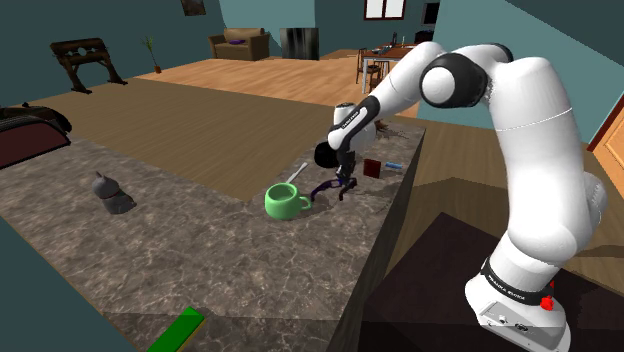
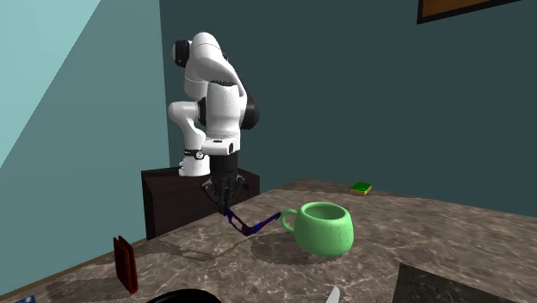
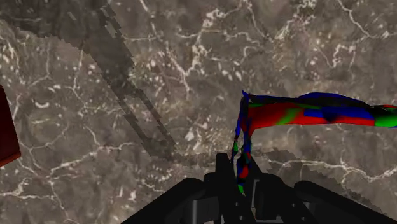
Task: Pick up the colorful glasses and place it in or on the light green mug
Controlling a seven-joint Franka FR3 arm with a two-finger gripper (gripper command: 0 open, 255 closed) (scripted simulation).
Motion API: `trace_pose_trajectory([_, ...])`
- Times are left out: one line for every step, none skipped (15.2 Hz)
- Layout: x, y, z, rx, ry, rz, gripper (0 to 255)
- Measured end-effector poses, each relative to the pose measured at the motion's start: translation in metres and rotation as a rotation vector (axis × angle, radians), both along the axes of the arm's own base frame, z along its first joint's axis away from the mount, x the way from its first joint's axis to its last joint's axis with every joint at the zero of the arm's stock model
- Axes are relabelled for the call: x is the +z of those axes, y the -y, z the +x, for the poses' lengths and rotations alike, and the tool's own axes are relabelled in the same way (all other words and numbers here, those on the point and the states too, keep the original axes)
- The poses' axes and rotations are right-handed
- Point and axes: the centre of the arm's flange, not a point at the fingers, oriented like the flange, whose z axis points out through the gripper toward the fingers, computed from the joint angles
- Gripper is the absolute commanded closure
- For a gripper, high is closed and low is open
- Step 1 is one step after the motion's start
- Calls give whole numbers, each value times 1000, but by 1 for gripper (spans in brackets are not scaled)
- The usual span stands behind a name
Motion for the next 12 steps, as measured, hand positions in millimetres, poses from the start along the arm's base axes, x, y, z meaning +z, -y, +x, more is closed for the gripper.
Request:
trace_pose_trajectory([6,0,0,0,0,0,255])
trace_pose_trajectory([11,-1,0,0,0,0,255])
trace_pose_trajectory([16,0,-1,0,0,0,255])
trace_pose_trajectory([21,-1,0,0,0,0,255])
trace_pose_trajectory([26,-1,0,0,0,0,255])
trace_pose_trajectory([32,-1,-1,0,0,0,255])
trace_pose_trajectory([38,-1,1,0,0,0,255])
trace_pose_trajectory([43,0,0,1,0,0,255])
trace_pose_trajectory([49,0,-1,0,0,0,255])
trace_pose_trajectory([54,-1,0,0,0,0,255])
trace_pose_trajectory([59,-1,0,0,0,0,255])
trace_pose_trajectory([65,-1,0,0,0,0,255])
